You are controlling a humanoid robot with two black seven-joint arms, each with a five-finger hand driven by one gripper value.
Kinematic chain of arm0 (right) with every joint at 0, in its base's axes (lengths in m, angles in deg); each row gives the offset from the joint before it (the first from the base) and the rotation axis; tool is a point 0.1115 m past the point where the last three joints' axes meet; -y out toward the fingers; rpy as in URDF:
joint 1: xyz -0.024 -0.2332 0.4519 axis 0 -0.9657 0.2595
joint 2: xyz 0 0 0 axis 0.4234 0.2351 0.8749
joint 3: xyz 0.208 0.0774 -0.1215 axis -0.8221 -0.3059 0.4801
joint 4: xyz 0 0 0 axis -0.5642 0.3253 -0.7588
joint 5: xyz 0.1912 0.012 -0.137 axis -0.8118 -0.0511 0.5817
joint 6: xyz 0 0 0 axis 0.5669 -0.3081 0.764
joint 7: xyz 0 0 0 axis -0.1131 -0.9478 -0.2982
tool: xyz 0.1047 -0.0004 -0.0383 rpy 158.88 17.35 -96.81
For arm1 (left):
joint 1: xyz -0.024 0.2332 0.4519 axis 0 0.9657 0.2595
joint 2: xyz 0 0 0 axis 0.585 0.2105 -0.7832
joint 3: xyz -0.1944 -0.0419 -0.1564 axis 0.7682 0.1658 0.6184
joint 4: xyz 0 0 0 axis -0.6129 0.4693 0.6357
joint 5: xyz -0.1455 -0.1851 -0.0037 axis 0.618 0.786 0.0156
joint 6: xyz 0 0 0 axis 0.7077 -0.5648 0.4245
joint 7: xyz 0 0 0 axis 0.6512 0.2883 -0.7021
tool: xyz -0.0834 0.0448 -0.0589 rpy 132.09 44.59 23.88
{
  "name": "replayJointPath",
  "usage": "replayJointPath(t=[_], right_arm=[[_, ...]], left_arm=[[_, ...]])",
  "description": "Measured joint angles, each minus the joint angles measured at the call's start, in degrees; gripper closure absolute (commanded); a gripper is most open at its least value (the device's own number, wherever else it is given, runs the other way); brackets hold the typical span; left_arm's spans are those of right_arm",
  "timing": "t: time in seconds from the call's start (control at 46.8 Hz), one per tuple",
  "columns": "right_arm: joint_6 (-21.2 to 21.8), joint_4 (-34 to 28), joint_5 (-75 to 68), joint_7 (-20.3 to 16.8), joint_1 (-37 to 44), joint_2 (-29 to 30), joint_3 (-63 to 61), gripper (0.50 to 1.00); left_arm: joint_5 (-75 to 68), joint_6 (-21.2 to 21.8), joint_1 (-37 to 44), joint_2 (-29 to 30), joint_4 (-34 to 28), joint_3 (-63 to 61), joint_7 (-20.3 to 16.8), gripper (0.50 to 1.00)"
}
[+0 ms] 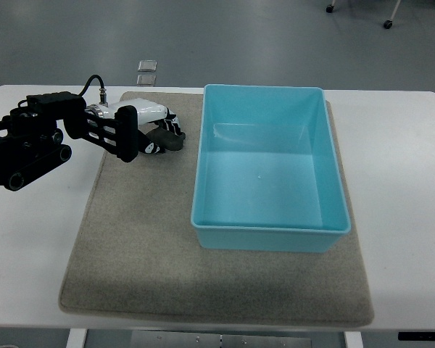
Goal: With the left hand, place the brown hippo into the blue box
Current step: 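Close the left hand fingers around the brown hippo, then lift the hippo with the left hand off the mat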
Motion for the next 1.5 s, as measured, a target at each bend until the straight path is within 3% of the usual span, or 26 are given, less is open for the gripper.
replayJointPath(t=[0.15, 0.321, 0.791, 0.941, 1.24, 1.497], right_arm=[[0.0, 0.0, 0.0, 0.0, 0.0, 0.0, 0.0, 0.564], [0.0, 0.0, 0.0, 0.0, 0.0, 0.0, 0.0, 0.564], [0.0, 0.0, 0.0, 0.0, 0.0, 0.0, 0.0, 0.564], [0.0, 0.0, 0.0, 0.0, 0.0, 0.0, 0.0, 0.564], [0.0, 0.0, 0.0, 0.0, 0.0, 0.0, 0.0, 0.564], [0.0, 0.0, 0.0, 0.0, 0.0, 0.0, 0.0, 0.564]], left_arm=[[-0.1, 0.0, 0.0, 0.0, 0.0, 0.0, 0.0, 0.917], [-0.1, 0.0, 0.0, -0.1, 0.0, 0.0, 0.0, 1.0], [0.0, -0.7, -1.8, 1.1, 1.1, -0.1, -0.2, 1.0], [0.2, -1.1, -4.0, 5.2, 3.3, -0.1, -0.2, 1.0], [1.5, -6.1, -11.3, 13.6, 11.9, 0.1, -0.3, 1.0], [2.7, -6.8, -15.6, 16.2, 20.6, 0.1, -0.3, 1.0]])
